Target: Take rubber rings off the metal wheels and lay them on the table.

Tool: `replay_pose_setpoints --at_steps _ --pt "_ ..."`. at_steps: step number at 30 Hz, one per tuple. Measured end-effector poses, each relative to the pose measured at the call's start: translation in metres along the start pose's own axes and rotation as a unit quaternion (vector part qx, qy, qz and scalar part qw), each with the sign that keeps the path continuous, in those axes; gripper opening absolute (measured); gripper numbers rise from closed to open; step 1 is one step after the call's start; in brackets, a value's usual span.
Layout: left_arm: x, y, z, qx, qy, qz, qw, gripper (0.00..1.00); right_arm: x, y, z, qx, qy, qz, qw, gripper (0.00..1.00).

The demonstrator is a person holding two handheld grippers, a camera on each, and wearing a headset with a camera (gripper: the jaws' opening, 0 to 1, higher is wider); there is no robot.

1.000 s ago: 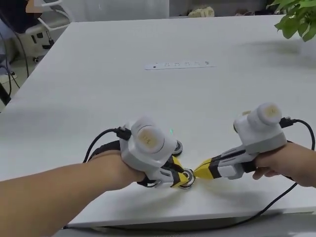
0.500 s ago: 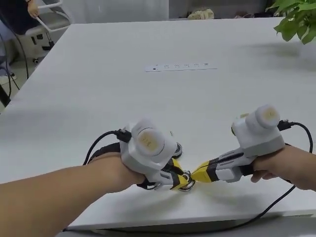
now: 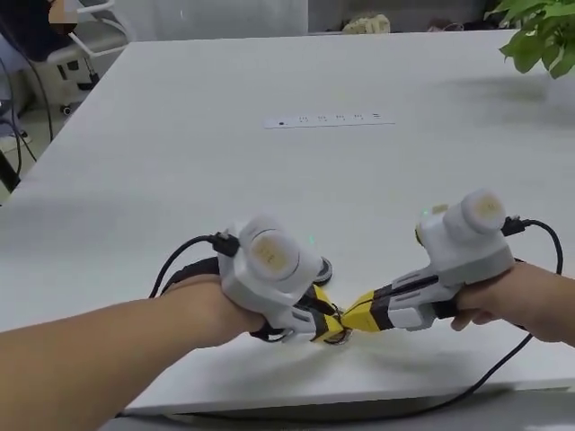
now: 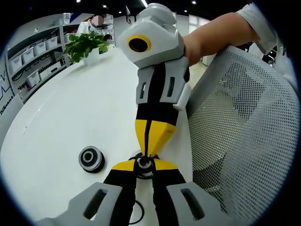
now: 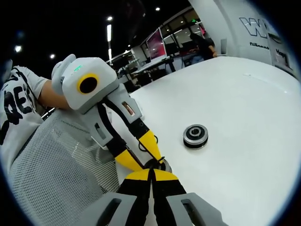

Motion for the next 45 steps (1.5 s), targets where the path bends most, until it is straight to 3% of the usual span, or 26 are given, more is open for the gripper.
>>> replay_pose_setpoints --at_steps 15,19,23,33,45 --pt "0.000 0.000 0.000 0.012 -0.008 -0.001 0.9999 0.08 0.003 -0.001 0.000 0.023 0.002 0.015 0.9996 0.00" --pt "0.000 -0.002 0.000 0.034 -0.013 0.010 0.9993 0.11 0.004 -0.002 0.000 0.026 0.002 0.017 0.9995 0.00" --pt "0.001 -0.002 0.001 0.029 -0.008 0.008 0.9995 0.12 0.005 -0.003 0.000 0.026 0.000 0.020 0.9995 0.00" --pt "0.017 -0.005 -0.007 0.027 -0.021 0.009 0.9994 0.18 0.008 -0.002 -0.003 0.026 -0.007 0.021 0.9994 0.00" --pt "0.039 -0.006 -0.007 0.030 -0.038 -0.001 0.9988 0.27 0.009 0.000 -0.003 0.027 -0.007 0.018 0.9994 0.00"
Point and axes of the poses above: the centre of the closed fingertips' face, and the gripper's own axes: x roughly backward along the fingers, y roughly to its left, z roughly out of its underside, the point moved 2 cm from there along x, roughly backward along the fingers, and after that the axes turned 3 degrees about z, right-handed, at the moved point
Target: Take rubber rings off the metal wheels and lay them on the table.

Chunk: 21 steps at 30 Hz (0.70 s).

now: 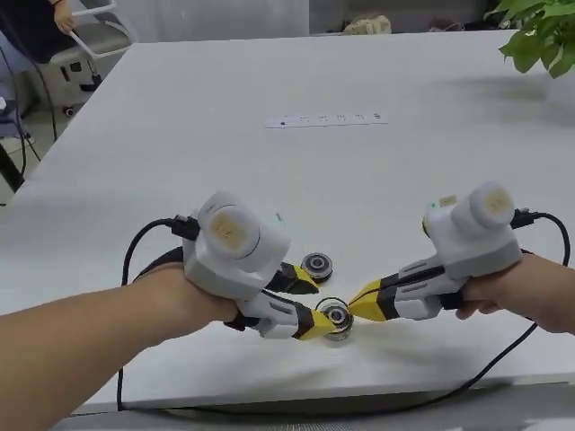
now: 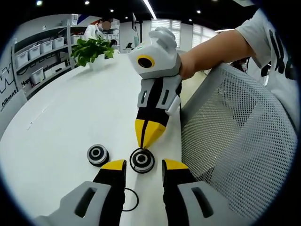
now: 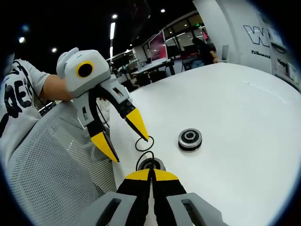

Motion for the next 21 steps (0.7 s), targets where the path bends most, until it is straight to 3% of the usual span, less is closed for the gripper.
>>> replay_pose_setpoints --at_steps 21 --pt "0.039 -0.007 -0.010 0.017 -0.042 -0.017 0.9988 0.46 0.001 0.002 -0.002 0.002 0.000 -0.005 1.0000 0.00"
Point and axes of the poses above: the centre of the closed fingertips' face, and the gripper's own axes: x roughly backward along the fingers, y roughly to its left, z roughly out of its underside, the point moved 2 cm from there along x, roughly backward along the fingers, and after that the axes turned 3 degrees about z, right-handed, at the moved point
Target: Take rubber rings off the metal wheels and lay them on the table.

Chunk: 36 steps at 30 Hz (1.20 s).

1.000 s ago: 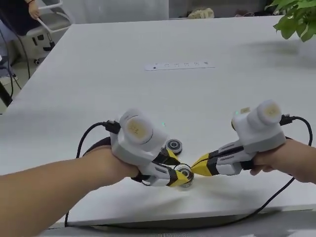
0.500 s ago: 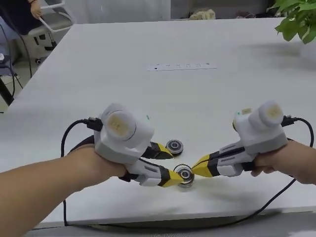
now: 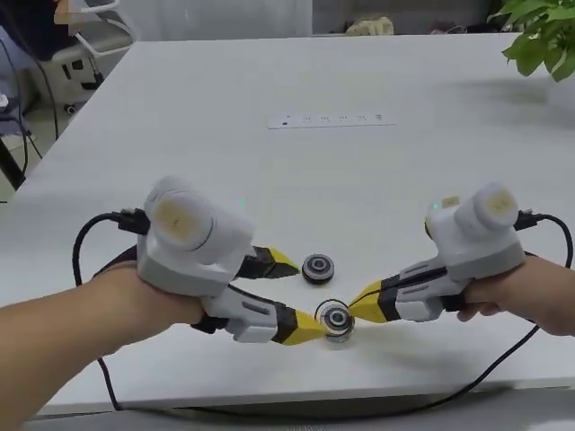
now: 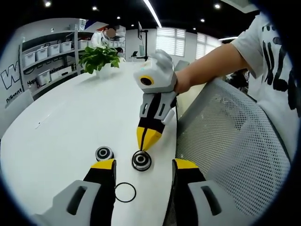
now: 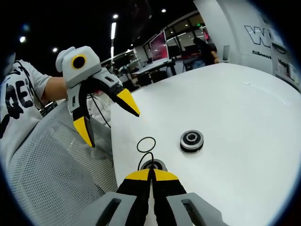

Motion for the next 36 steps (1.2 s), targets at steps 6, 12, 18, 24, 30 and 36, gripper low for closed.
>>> replay_pose_setpoints --at_steps 6,12,18,24,30,36 --pt "0.015 0.001 0.000 0.008 -0.013 -0.012 0.9998 0.50 -0.001 0.000 0.000 0.001 0.001 -0.003 1.0000 0.00" --pt "0.027 0.001 0.000 0.012 -0.021 -0.022 0.9995 0.54 -0.001 0.000 -0.002 0.003 0.001 -0.007 1.0000 0.00" --pt "0.036 0.001 0.000 0.014 -0.024 -0.030 0.9992 0.57 -0.002 0.004 -0.005 0.006 0.000 -0.012 0.9999 0.00" --pt "0.042 0.000 0.000 0.018 -0.028 -0.034 0.9989 0.61 -0.003 0.007 -0.010 0.010 0.000 -0.017 0.9998 0.00" --pt "0.046 -0.001 0.003 0.027 -0.029 -0.036 0.9986 0.65 -0.005 0.009 -0.015 0.013 -0.003 -0.019 0.9997 0.00" --pt "0.050 -0.001 0.008 0.033 -0.029 -0.041 0.9982 0.68 -0.009 0.011 -0.019 0.016 -0.005 -0.023 0.9996 0.00"
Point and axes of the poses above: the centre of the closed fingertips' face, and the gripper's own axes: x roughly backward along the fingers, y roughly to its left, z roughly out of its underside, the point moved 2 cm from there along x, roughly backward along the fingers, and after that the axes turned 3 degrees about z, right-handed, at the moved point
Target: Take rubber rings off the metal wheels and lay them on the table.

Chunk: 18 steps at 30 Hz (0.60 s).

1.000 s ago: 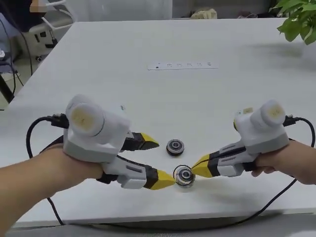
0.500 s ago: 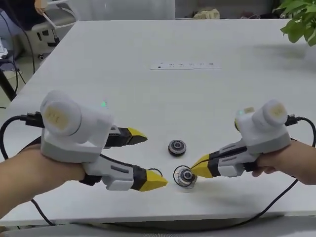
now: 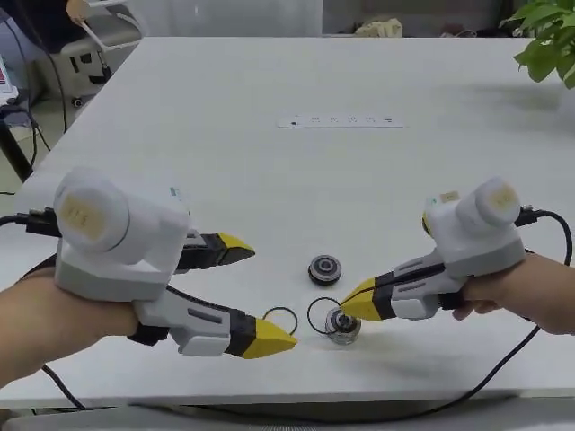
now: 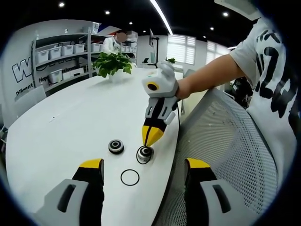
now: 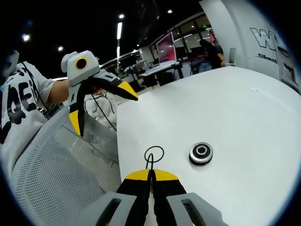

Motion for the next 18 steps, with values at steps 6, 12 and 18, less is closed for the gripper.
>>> replay_pose_setpoints --at_steps 6,12,18 --pt "0.005 0.001 0.003 0.003 -0.002 -0.008 1.0000 0.71 -0.006 0.003 -0.006 0.004 0.000 -0.003 1.0000 0.00" --pt "0.009 0.001 0.007 0.002 0.000 -0.015 0.9999 0.74 -0.012 0.003 -0.009 0.002 -0.004 -0.004 1.0000 0.00" --pt "0.014 0.002 0.011 0.005 0.000 -0.023 0.9997 0.76 -0.017 0.004 -0.011 0.001 -0.004 -0.004 1.0000 0.00"
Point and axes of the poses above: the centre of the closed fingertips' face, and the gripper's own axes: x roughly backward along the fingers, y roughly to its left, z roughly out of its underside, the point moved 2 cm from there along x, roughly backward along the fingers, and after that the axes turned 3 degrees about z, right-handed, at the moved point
